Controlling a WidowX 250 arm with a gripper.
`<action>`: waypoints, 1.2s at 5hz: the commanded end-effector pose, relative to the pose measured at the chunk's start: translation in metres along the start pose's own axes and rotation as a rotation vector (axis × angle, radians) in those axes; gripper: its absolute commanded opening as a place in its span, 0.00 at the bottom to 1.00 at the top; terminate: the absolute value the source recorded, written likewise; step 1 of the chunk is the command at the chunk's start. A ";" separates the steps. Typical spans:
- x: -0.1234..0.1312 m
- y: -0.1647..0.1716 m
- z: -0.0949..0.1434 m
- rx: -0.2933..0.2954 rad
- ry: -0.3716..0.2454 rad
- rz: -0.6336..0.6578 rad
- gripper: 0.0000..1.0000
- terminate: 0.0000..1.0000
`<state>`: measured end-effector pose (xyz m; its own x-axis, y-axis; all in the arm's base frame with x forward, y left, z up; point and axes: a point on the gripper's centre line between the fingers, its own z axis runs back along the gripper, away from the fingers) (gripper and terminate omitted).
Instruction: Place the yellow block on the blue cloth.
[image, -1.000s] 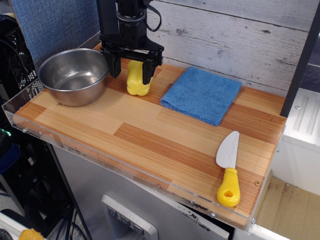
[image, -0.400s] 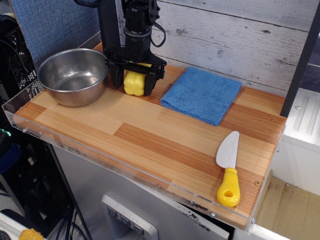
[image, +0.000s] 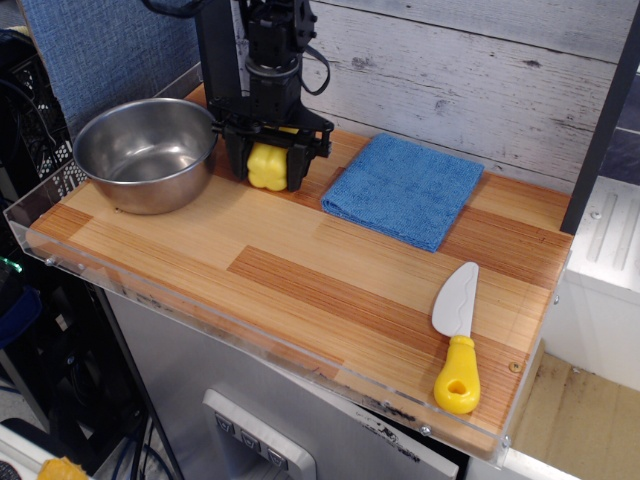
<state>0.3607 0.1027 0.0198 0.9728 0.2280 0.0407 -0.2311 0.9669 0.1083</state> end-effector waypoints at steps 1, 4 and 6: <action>0.001 0.014 0.070 -0.039 -0.165 0.023 0.00 0.00; -0.007 -0.065 0.095 -0.080 -0.175 -0.225 0.00 0.00; -0.013 -0.107 0.077 0.005 -0.134 -0.346 0.00 0.00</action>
<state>0.3689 -0.0120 0.0665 0.9898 -0.1237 0.0714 0.1127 0.9836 0.1406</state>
